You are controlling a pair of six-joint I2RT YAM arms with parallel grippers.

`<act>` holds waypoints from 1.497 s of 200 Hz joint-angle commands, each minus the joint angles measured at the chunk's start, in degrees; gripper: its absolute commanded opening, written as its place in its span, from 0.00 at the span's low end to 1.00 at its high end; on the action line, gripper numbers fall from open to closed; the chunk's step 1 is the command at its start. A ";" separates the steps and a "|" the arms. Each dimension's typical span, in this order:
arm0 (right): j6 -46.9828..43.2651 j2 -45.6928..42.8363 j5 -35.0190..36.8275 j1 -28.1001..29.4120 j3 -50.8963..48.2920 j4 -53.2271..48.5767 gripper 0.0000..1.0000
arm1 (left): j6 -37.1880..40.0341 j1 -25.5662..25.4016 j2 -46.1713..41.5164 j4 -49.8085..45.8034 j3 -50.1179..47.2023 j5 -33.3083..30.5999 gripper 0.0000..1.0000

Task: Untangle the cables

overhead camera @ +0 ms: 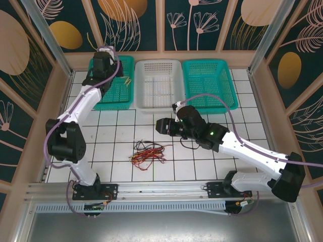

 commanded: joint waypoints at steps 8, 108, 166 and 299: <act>-0.63 -1.03 4.06 0.50 0.98 0.77 0.60 | 2.75 2.53 5.97 -9.47 6.58 -7.54 0.96; 0.94 -2.61 4.40 0.41 -2.67 0.70 0.57 | -5.81 1.85 8.94 -10.05 -6.94 13.79 0.73; 1.36 -1.43 3.19 0.75 -3.48 -1.57 0.39 | -8.60 1.41 1.33 -6.79 -17.54 15.63 0.63; 0.24 -0.95 2.90 1.53 -1.29 -3.10 0.30 | -15.51 1.30 -8.79 -1.61 -28.17 16.89 0.61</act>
